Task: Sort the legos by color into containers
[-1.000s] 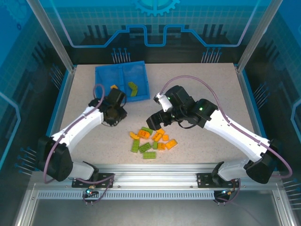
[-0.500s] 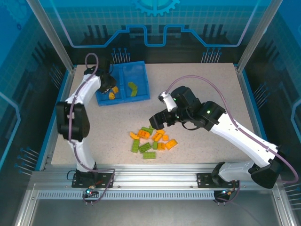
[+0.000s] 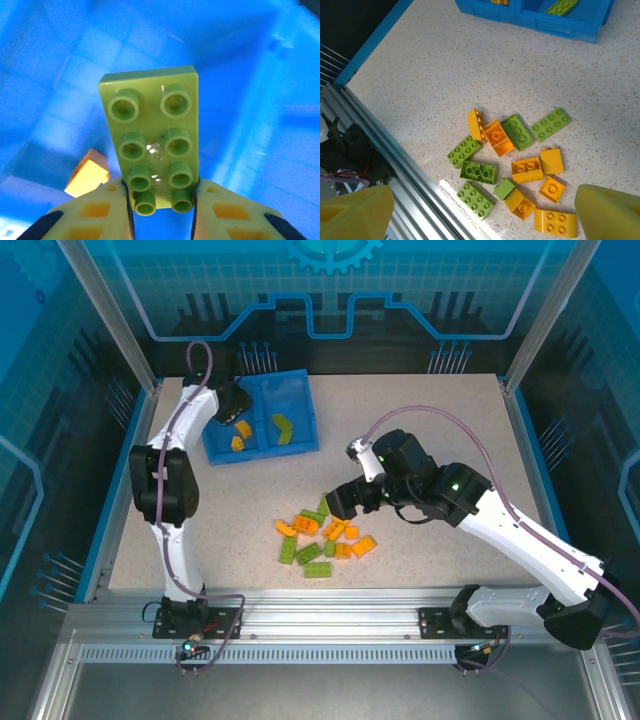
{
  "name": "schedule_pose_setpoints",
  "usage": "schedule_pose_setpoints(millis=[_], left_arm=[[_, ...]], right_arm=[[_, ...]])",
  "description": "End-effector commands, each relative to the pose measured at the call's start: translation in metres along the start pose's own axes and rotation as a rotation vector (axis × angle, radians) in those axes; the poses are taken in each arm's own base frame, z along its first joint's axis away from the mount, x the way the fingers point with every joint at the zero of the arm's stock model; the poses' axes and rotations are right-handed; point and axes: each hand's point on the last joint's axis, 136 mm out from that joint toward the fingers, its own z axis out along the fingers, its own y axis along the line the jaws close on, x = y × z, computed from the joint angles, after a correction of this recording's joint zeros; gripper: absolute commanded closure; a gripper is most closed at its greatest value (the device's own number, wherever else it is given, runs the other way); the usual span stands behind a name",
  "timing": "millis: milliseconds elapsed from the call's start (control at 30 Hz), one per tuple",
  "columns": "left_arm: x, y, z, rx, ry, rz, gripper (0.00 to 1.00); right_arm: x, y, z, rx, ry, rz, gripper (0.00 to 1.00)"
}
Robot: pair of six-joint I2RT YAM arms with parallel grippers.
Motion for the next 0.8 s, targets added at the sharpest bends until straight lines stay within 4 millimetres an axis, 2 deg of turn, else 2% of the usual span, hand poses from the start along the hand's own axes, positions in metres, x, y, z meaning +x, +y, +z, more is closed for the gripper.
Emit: schedule_pose_setpoints(millis=[0,67,167,333,500,600,767], left_arm=[[0.015,-0.073,-0.054,0.171,-0.039,0.182,0.73],[0.03,-0.094,-0.052,0.191,-0.023,0.223,0.73],[0.047,-0.108,-0.028,0.188,0.013,0.237,0.73],[0.066,-0.117,0.017,0.168,0.08,0.243,0.73],[0.071,-0.118,0.043,0.153,0.096,0.258,0.69],[0.073,-0.123,0.043,0.175,0.099,0.274,0.55],[0.066,-0.136,0.011,0.218,0.051,0.307,0.43]], right_arm=[[0.003,-0.001,-0.002,0.017,-0.002,0.009,0.05],[0.002,-0.001,-0.002,0.016,-0.001,0.01,0.05],[0.004,-0.001,-0.002,0.016,0.002,0.015,0.05],[0.007,-0.004,-0.01,0.026,-0.006,0.02,0.05],[0.013,-0.009,-0.02,0.047,-0.022,0.028,0.05],[0.014,-0.01,-0.024,0.049,-0.035,0.036,0.05],[0.015,-0.012,-0.025,0.054,-0.038,0.039,0.04]])
